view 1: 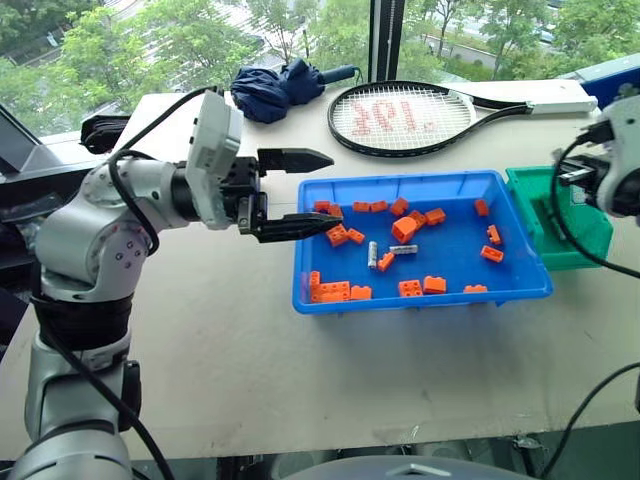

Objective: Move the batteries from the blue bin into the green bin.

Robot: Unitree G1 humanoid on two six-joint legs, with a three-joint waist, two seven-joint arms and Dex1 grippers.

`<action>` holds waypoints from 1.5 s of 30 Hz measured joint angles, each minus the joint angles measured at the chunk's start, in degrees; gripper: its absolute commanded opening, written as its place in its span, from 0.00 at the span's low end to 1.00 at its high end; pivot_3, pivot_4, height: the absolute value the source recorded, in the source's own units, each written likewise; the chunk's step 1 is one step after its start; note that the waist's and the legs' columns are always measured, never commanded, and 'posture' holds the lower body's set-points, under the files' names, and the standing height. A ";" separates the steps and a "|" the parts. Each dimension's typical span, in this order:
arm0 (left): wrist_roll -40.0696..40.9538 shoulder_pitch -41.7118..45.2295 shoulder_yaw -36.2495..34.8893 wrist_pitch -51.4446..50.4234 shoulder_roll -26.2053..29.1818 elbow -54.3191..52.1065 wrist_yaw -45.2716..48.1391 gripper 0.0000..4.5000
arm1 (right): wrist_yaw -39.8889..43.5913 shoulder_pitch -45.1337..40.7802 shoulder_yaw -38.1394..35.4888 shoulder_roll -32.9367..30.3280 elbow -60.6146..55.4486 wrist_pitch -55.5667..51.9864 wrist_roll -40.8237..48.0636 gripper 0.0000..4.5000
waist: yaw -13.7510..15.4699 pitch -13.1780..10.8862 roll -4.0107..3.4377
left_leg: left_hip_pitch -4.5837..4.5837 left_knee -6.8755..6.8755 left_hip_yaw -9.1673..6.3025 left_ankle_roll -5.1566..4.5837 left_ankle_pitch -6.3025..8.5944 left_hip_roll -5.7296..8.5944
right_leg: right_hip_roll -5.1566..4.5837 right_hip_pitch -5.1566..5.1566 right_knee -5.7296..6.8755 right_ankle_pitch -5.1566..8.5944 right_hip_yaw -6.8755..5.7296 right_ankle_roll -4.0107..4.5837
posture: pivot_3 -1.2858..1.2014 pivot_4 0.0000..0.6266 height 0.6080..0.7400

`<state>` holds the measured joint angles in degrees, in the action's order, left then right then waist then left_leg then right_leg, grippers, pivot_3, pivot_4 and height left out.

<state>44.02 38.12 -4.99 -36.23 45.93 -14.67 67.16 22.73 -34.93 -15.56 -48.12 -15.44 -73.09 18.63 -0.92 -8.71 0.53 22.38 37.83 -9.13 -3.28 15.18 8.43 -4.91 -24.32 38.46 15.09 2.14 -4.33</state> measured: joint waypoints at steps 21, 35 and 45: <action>-8.71 -8.02 1.21 5.89 8.24 1.08 6.28 1.00 | 11.12 4.18 13.81 5.81 -6.33 10.26 6.09 0.97 | -1.04 -0.01 -0.02 | 0.39 0.33 0.12 0.01 0.00 -0.02 | 0.03 -0.44 0.38 0.00 0.13 0.00 | 0.52 0.24 1.00; -13.10 -10.71 3.01 8.99 11.01 1.89 11.06 1.00 | 22.44 -1.46 33.99 9.28 7.50 24.63 -0.57 0.97 | 0.02 -0.02 -0.01 | 0.44 0.43 0.03 0.00 0.01 0.01 | 0.03 -0.42 0.38 0.00 0.00 0.00 | 0.52 0.24 1.00; -13.61 -10.76 3.24 9.05 10.92 1.95 10.01 1.00 | 29.24 -4.13 37.26 14.08 19.69 34.84 -5.14 0.44 | -0.04 -0.02 -0.01 | 0.44 0.44 0.00 0.01 0.01 0.02 | 0.03 -0.42 0.38 0.00 -0.02 0.00 | 0.52 0.24 1.00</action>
<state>30.41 27.36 -1.75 -27.18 56.85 -12.72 77.16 51.97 -39.06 21.71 -34.04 4.25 -38.24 13.49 -0.96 -8.73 0.53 22.82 38.26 -9.12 -3.28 15.19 8.45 -4.88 -24.74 38.84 15.09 2.13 -4.32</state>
